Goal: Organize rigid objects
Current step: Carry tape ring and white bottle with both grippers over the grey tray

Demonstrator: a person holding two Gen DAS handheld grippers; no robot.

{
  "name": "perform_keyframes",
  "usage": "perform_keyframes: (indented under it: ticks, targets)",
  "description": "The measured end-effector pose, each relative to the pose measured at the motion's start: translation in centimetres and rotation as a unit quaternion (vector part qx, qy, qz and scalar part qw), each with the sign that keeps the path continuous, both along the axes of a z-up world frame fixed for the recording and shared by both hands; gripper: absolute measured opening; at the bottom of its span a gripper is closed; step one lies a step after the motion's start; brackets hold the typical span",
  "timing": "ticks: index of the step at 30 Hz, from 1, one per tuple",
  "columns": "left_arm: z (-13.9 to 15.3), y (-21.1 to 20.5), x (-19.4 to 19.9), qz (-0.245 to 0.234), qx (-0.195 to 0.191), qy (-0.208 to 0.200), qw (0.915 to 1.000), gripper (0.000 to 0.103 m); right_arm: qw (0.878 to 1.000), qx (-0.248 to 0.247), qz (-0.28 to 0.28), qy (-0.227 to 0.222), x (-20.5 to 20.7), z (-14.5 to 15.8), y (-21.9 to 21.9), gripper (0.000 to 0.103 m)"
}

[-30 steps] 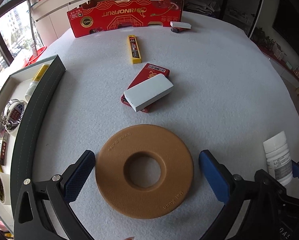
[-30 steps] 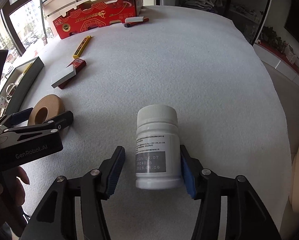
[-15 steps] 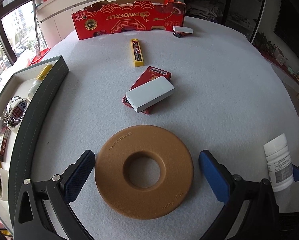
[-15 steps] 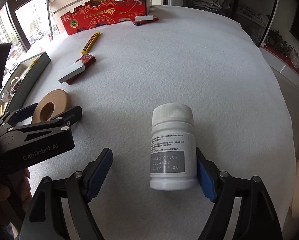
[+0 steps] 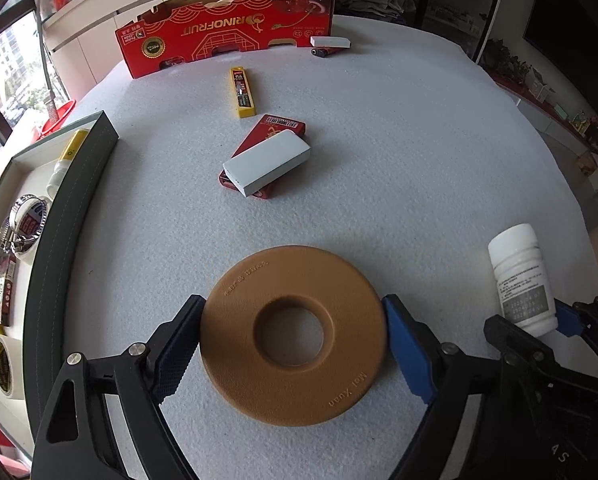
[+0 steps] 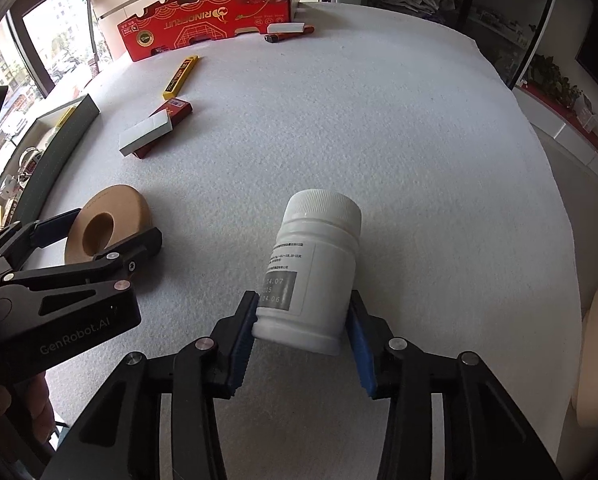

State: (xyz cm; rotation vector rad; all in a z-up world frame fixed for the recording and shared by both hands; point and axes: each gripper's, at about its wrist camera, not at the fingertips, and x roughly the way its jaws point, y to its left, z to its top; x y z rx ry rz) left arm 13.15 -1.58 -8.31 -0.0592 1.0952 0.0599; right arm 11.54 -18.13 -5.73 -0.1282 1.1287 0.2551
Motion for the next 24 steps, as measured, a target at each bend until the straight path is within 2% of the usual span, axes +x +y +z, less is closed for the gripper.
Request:
perform_keyframes:
  ticks: [12,20,24]
  targets:
    - [3.5,-0.2,-5.1,-0.012,-0.018,-0.038,0.9990,0.089,0.999,0.022,-0.004,-0.024,-3.0,3.0,0.0,0.042]
    - [5.3,1.7,-7.1,-0.002,-0.019,-0.062,0.9979,0.089,0.999,0.037,-0.016,-0.017,-4.0,3.4,0.6,0.041]
    - [6.0,2.9,-7.9,0.007,-0.019,-0.072,0.9972,0.089,0.999,0.037,-0.012,-0.029,-4.5,4.6,1.4,0.041]
